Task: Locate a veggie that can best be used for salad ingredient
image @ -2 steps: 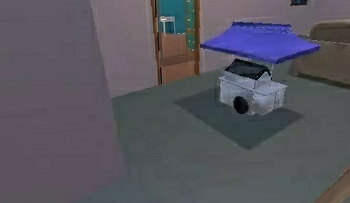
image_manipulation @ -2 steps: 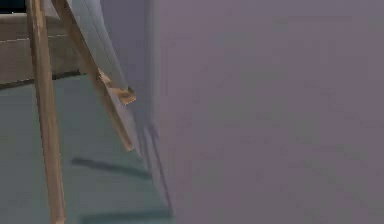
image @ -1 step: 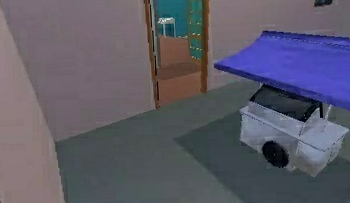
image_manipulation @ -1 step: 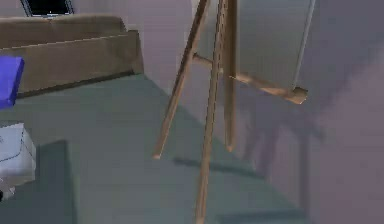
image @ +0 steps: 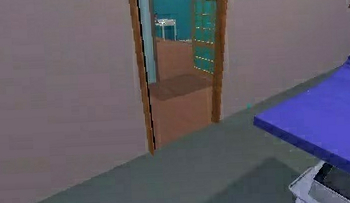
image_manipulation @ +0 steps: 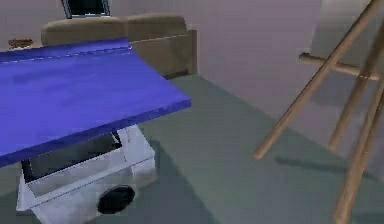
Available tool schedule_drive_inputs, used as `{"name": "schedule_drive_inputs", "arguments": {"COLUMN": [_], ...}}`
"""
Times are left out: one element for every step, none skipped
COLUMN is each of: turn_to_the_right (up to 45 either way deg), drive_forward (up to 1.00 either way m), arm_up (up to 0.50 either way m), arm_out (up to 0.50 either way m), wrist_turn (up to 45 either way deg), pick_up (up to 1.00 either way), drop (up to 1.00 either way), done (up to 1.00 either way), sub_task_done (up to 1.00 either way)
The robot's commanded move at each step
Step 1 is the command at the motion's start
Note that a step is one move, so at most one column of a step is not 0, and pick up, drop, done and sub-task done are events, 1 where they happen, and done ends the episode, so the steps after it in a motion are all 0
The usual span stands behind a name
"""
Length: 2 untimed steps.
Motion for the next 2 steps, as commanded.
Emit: {"name": "schedule_drive_inputs", "arguments": {"turn_to_the_right": [0.0,12.0], "drive_forward": [0.85,0.0], "arm_up": [0.0,0.0], "arm_out": [0.0,0.0], "wrist_turn": [0.0,0.0], "pick_up": [0.0,0.0], "drop": [0.0,0.0], "done": [0.0,0.0], "sub_task_done": [0.0,0.0]}}
